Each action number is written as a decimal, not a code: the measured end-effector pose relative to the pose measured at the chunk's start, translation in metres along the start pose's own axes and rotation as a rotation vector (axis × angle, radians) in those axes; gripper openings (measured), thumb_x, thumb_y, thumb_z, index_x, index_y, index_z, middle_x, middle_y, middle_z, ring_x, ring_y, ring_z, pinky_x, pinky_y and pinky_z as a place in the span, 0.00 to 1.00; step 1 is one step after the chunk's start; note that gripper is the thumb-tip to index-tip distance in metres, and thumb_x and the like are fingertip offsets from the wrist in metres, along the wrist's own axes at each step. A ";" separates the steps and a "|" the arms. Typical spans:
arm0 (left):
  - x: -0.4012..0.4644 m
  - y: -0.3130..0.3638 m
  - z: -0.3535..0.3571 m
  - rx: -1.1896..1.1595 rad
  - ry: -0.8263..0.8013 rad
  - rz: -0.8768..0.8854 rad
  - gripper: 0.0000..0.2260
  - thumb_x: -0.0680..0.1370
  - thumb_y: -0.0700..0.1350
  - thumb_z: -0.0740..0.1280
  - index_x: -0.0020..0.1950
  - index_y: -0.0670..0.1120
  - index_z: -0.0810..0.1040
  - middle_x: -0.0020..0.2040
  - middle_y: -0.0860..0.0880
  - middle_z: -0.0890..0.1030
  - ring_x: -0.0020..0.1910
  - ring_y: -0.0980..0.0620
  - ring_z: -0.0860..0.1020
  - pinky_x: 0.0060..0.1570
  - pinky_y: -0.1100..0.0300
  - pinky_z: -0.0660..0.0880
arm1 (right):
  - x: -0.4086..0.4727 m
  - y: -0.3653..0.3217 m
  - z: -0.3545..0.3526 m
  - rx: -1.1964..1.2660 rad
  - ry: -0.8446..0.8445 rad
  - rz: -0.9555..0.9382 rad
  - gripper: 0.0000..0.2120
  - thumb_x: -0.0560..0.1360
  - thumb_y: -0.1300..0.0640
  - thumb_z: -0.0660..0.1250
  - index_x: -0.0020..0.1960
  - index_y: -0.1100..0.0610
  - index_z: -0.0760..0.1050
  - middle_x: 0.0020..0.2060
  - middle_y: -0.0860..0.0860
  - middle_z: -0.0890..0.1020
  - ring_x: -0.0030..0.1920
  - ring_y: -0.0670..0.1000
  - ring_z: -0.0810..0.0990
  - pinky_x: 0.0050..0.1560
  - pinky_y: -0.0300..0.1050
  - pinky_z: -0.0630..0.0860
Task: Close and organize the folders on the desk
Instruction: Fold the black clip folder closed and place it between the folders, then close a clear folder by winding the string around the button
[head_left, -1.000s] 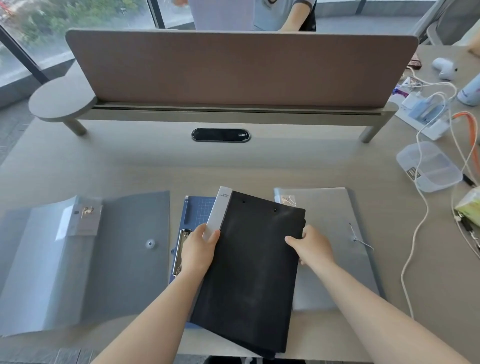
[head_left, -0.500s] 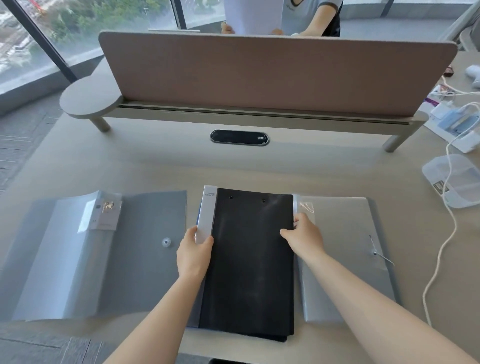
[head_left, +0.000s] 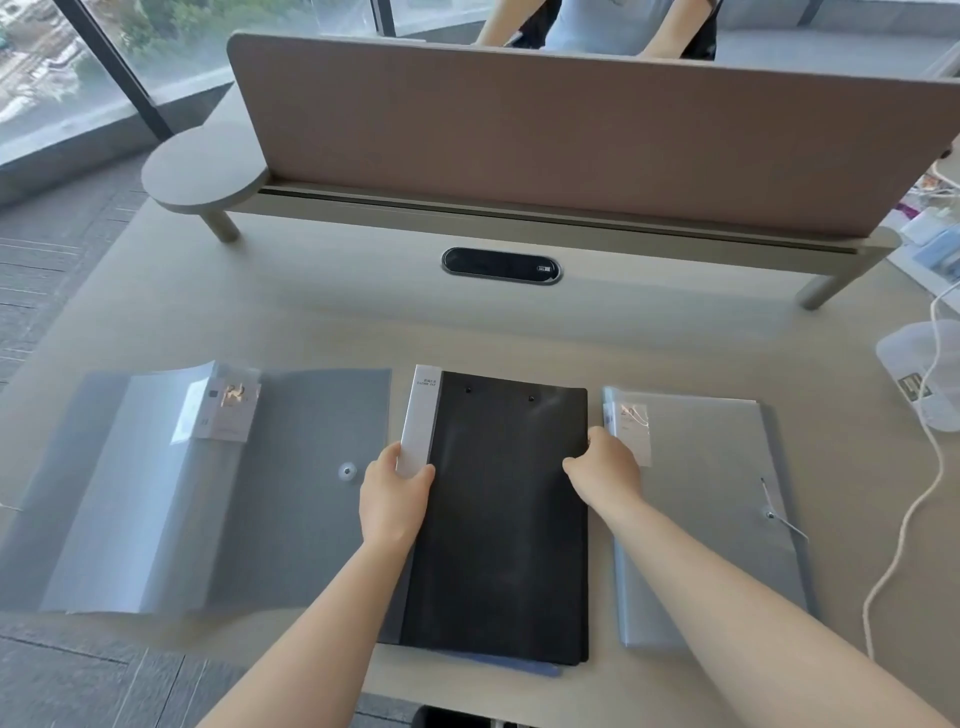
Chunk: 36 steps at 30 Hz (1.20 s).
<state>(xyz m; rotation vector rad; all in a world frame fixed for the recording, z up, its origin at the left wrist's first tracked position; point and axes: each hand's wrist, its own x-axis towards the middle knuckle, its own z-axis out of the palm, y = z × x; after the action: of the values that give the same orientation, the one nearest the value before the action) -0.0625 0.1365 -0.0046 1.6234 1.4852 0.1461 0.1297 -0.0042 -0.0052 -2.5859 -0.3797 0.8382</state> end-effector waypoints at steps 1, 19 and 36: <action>0.000 0.000 0.000 0.002 0.006 0.004 0.18 0.74 0.49 0.67 0.63 0.49 0.75 0.55 0.49 0.80 0.51 0.47 0.79 0.51 0.50 0.78 | 0.000 0.000 0.001 -0.007 -0.004 -0.007 0.04 0.71 0.64 0.62 0.44 0.59 0.67 0.42 0.54 0.75 0.40 0.56 0.73 0.29 0.43 0.63; 0.001 -0.004 -0.005 0.003 -0.012 -0.025 0.22 0.72 0.48 0.69 0.66 0.50 0.73 0.56 0.50 0.80 0.53 0.48 0.79 0.53 0.50 0.77 | 0.003 0.009 0.010 -0.021 -0.068 -0.020 0.06 0.70 0.64 0.59 0.46 0.60 0.71 0.50 0.56 0.77 0.42 0.57 0.76 0.31 0.43 0.65; -0.048 0.077 0.066 0.131 -0.186 0.456 0.13 0.79 0.43 0.66 0.62 0.48 0.79 0.50 0.55 0.78 0.49 0.56 0.78 0.51 0.64 0.74 | 0.016 0.100 -0.087 -0.024 0.180 0.073 0.16 0.75 0.57 0.60 0.62 0.57 0.74 0.62 0.55 0.76 0.58 0.59 0.78 0.52 0.48 0.73</action>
<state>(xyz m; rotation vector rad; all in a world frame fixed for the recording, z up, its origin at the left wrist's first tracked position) 0.0223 0.0718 0.0297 2.0051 0.9850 0.1488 0.2084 -0.1108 0.0066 -2.6851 -0.2457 0.6204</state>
